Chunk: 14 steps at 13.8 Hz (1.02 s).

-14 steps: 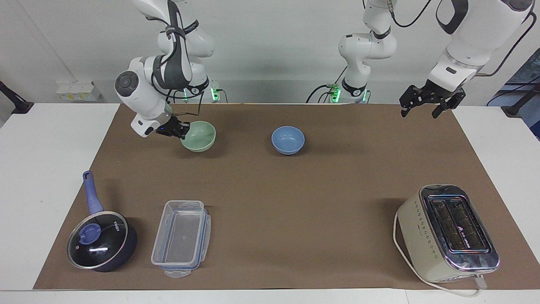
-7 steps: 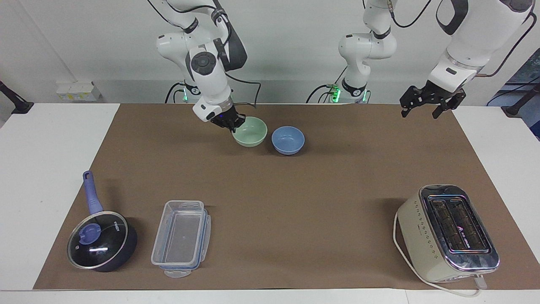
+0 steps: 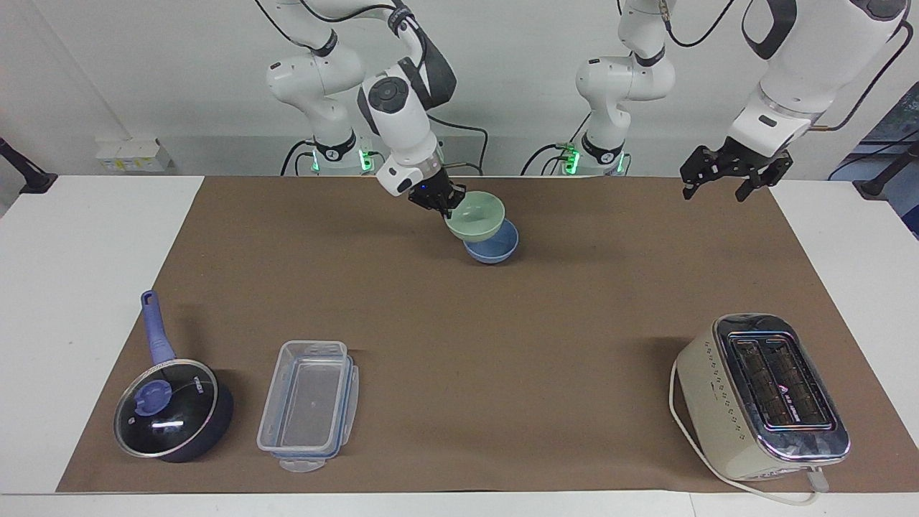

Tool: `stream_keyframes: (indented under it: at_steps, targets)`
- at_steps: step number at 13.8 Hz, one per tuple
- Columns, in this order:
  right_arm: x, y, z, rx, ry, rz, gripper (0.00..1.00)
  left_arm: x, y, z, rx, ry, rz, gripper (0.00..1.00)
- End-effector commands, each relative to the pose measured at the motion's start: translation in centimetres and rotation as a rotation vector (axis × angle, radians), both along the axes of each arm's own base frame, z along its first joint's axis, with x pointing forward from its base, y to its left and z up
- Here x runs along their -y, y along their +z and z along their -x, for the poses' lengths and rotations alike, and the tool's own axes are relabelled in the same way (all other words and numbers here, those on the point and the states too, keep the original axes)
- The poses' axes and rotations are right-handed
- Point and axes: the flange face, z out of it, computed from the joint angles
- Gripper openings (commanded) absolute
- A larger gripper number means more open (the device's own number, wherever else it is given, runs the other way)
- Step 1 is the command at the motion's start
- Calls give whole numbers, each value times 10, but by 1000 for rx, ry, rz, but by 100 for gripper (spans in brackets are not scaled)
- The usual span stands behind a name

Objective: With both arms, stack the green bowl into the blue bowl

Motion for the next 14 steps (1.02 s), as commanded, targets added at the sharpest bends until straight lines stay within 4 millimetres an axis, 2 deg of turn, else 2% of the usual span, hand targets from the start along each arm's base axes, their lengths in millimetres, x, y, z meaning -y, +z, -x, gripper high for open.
stream_keyframes:
  at_steps: [1,3,4,12,14]
  targets:
    - [-19,-9,-2,6,-21,-34,0,-2,3,-1,-8,-14,-20,100]
    - [-20,-23,0,-15,-34,-20,0,-1,2,0,-10,-16,-20,100]
    - [-27,-28,4,-18,-30,-19,0,-1,3,0,-10,-16,-20,100]
    - [-27,-34,-2,12,-35,-18,0,-1,3,0,-8,-19,-20,100]
    - [-26,-36,-3,13,-38,-13,3,-1,2,0,-11,-37,-19,100]
